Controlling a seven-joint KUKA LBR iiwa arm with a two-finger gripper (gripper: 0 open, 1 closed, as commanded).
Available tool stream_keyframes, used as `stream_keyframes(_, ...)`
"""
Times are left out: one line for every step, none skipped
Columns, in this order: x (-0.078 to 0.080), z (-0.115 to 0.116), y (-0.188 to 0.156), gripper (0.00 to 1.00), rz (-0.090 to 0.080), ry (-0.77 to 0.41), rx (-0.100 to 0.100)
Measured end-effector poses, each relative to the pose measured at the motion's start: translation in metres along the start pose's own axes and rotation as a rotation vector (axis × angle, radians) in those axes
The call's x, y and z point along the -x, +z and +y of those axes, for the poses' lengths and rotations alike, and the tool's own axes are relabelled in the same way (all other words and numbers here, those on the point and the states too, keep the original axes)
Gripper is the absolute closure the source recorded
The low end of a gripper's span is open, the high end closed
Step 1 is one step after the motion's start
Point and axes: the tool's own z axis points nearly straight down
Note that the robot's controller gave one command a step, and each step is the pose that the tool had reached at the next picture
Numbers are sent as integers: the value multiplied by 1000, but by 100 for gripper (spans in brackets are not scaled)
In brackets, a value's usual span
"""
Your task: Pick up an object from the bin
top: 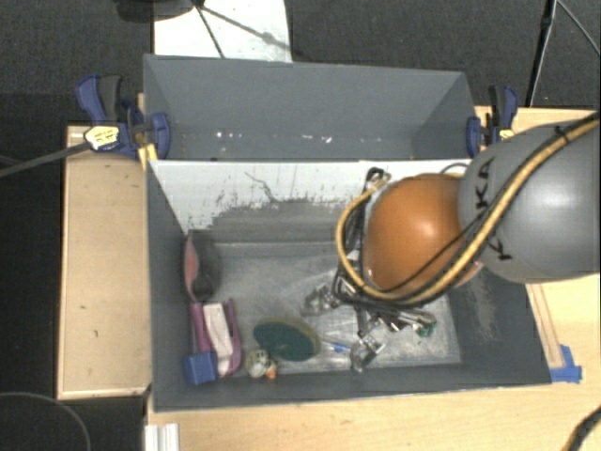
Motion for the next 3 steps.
stream_keyframes(55,68,50,0,-1,-363,-2)
stream_keyframes(65,10,48,0,-3,-109,-2)
stream_keyframes(68,10,46,100,-11,-107,-4)
